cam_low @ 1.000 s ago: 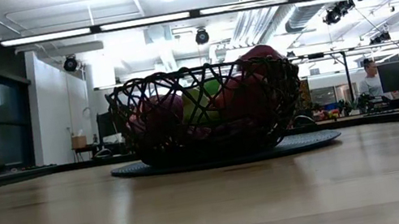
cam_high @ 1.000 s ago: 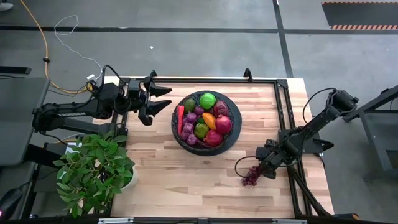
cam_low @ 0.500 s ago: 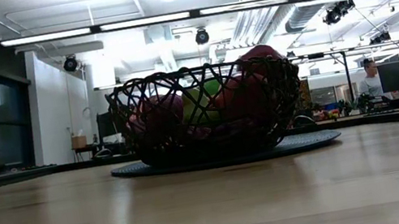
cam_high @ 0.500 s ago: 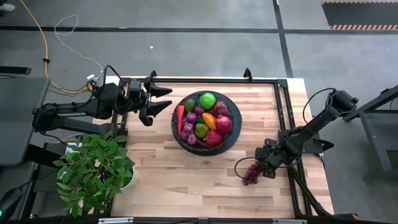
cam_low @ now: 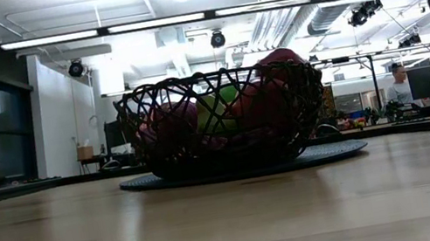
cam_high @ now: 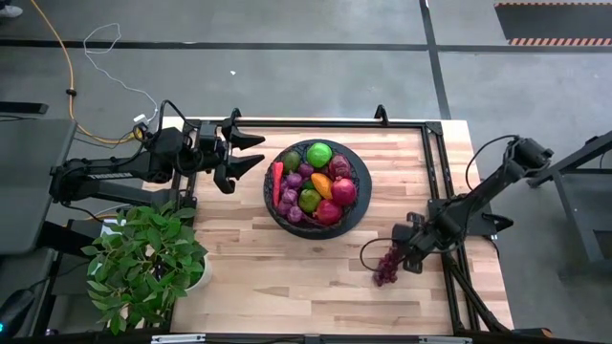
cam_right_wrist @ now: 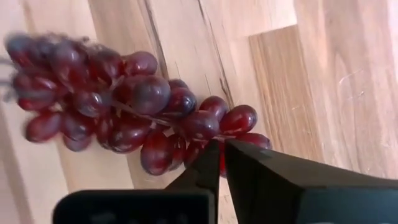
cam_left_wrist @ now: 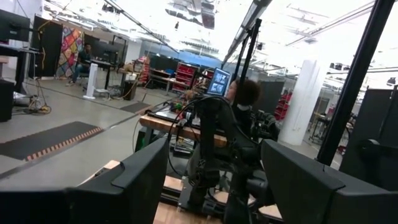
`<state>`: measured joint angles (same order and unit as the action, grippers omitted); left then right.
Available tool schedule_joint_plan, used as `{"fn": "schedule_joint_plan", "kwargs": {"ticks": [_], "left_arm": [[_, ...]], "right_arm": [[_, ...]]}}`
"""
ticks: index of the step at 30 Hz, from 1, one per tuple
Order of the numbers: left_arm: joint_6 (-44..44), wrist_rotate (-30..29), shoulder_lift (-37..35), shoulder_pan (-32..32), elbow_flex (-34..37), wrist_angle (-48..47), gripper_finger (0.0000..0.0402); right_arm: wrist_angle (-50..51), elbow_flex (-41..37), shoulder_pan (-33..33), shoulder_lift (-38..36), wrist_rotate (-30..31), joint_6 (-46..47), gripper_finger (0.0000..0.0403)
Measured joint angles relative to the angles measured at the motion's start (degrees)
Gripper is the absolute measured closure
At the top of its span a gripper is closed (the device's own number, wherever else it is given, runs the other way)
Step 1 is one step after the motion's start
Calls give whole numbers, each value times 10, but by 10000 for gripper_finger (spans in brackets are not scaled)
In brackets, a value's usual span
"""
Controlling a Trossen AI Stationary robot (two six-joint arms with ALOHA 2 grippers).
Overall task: Build produce basket
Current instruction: Put the violet grapes into basket
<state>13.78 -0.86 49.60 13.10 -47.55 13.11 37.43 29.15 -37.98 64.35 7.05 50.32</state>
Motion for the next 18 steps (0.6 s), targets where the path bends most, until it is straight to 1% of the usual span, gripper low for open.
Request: {"fn": "schedule_joint_plan", "kwargs": {"ticks": [2, 6, 13, 15, 18], "left_arm": [[0, 0, 0, 0, 0, 0, 155], [0, 0, 0, 0, 0, 0, 155], [-5, 0, 0, 0, 0, 0, 155], [-5, 0, 0, 0, 0, 0, 155], [-5, 0, 0, 0, 0, 0, 155]], "right_arm": [[0, 0, 6, -17, 0, 3, 389], [0, 0, 22, -61, 0, 2, 400], [-4, 0, 56, -131, 9, 12, 400], [-8, 0, 62, -143, -6, 34, 396], [-14, 0, 66, -146, -61, 39, 386]]}}
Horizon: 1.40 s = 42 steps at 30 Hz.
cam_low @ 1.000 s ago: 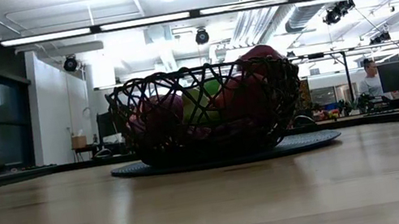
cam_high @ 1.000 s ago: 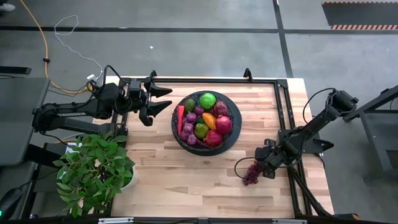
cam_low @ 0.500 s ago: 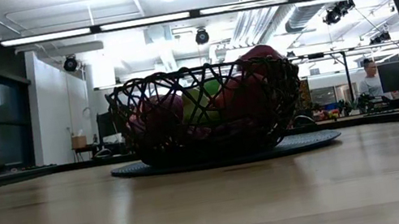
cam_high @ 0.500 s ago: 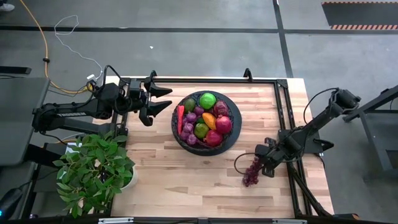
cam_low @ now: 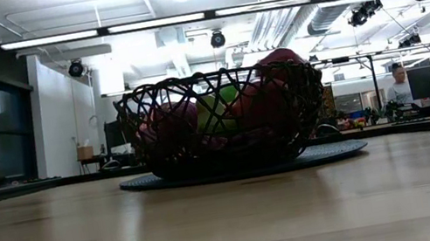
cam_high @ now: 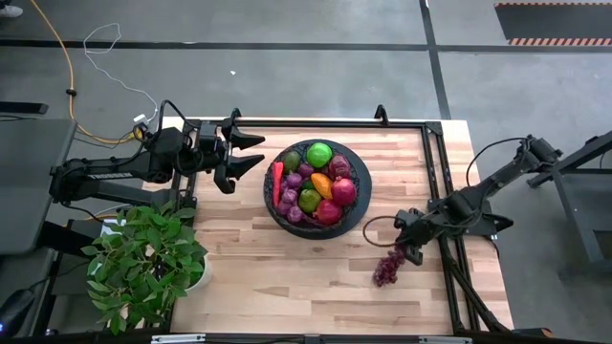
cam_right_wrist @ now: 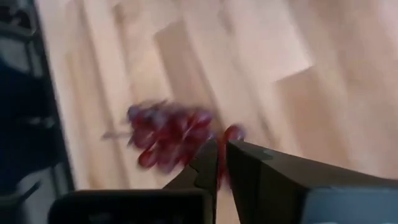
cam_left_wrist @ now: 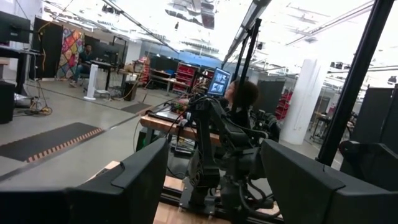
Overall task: Build produce basket
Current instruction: Put the violet grapes into basket
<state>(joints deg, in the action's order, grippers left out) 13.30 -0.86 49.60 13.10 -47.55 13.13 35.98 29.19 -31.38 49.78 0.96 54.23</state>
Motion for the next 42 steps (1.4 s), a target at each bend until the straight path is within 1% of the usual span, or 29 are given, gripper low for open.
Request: {"fn": "schedule_joint_plan", "kwargs": {"ticks": [2, 4, 7, 9, 13, 15, 17, 21, 26, 32, 36, 42], "left_arm": [[0, 0, 0, 0, 0, 0, 155], [0, 0, 0, 0, 0, 0, 155], [0, 0, 0, 0, 0, 0, 155], [0, 0, 0, 0, 0, 0, 155], [0, 0, 0, 0, 0, 0, 155], [0, 0, 0, 0, 0, 0, 155], [0, 0, 0, 0, 0, 0, 155], [0, 0, 0, 0, 0, 0, 155], [0, 0, 0, 0, 0, 0, 155], [0, 0, 0, 0, 0, -6, 155], [0, 0, 0, 0, 0, -15, 155], [0, 0, 0, 0, 0, -17, 155]], "right_arm": [[-2, 0, 0, 2, -25, 6, 374], [-6, 0, -1, 5, -35, 14, 351], [-46, 0, -1, 12, -40, 8, 302], [-62, 0, -1, 20, -36, -14, 263], [-26, 1, -1, 59, -23, -49, 197], [-25, 1, -1, 78, -23, -65, 179], [-47, 1, -1, 97, -28, -80, 171], [-78, 1, -2, 121, -30, -105, 176], [-78, 1, -2, 145, -59, -131, 199], [-84, 0, -2, 167, -66, -147, 227], [-92, 0, -2, 169, -63, -142, 258], [-107, 0, -2, 169, -67, -142, 319]]}}
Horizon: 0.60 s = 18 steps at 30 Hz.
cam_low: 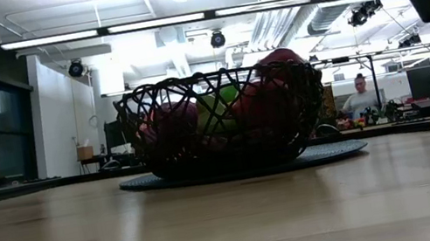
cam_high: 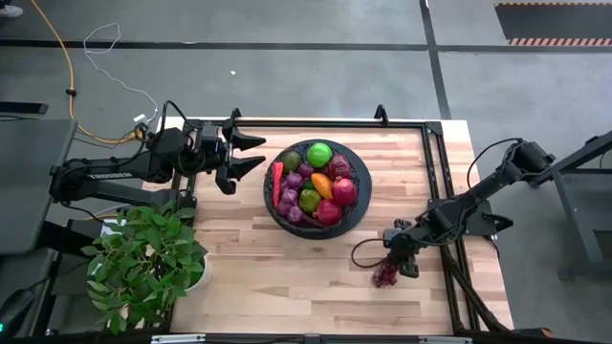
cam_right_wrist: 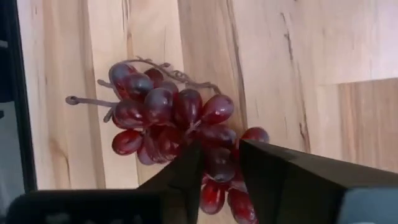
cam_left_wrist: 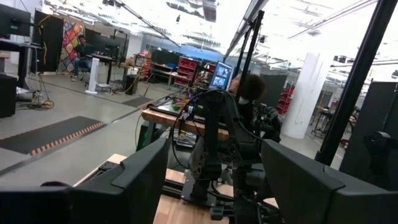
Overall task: Build produce basket
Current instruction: Put the violet grapes into basket
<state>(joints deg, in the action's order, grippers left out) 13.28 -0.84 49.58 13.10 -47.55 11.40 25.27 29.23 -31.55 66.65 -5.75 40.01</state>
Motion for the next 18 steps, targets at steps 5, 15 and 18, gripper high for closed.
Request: {"fn": "schedule_joint_plan", "kwargs": {"ticks": [5, 15, 18], "left_arm": [[0, 0, 0, 0, 0, 0, 155], [0, 0, 0, 0, 0, 0, 155], [0, 0, 0, 0, 0, 0, 155]], "right_arm": [[1, 0, 0, -2, -15, 1, 367], [41, 53, 32, -68, -1, -28, 394], [41, 94, 56, -93, 17, -55, 398]]}}
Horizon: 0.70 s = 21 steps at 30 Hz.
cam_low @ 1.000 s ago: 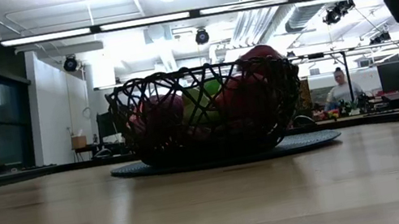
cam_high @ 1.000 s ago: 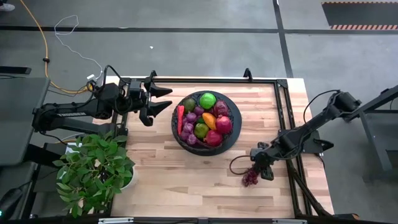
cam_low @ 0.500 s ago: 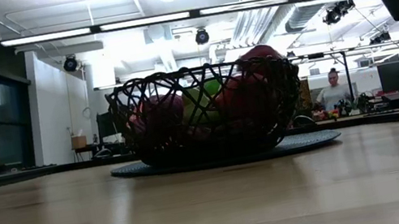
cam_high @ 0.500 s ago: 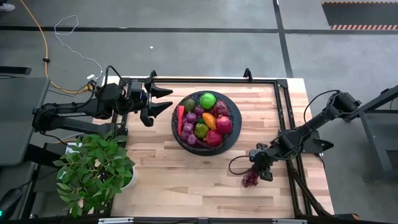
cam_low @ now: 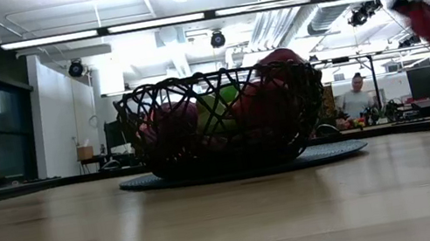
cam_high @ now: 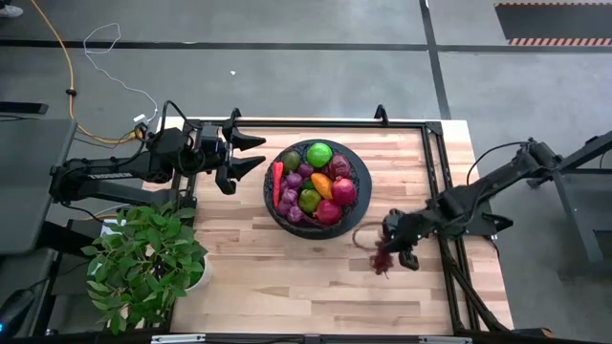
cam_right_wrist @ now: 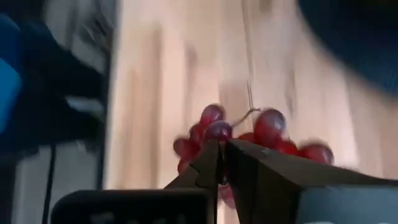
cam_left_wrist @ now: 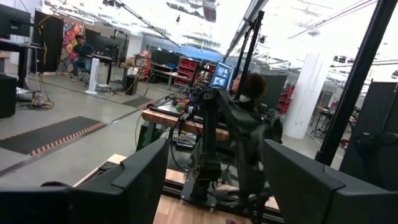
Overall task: Build produce basket
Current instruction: Put the violet grapes into basket
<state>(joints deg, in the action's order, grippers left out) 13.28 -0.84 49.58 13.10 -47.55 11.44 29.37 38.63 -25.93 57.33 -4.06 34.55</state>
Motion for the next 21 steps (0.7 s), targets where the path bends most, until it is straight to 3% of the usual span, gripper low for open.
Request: {"fn": "schedule_joint_plan", "kwargs": {"ticks": [4, 13, 21], "left_arm": [[0, 2, 0, 0, 0, 5, 155], [1, 18, 0, 0, -7, 68, 155], [-5, 45, 0, 0, -45, 68, 155]], "right_arm": [[-1, 72, 38, -14, 14, -54, 400], [-3, 230, 139, -14, 115, -240, 402], [-52, 284, 216, -14, 128, -337, 402]]}}
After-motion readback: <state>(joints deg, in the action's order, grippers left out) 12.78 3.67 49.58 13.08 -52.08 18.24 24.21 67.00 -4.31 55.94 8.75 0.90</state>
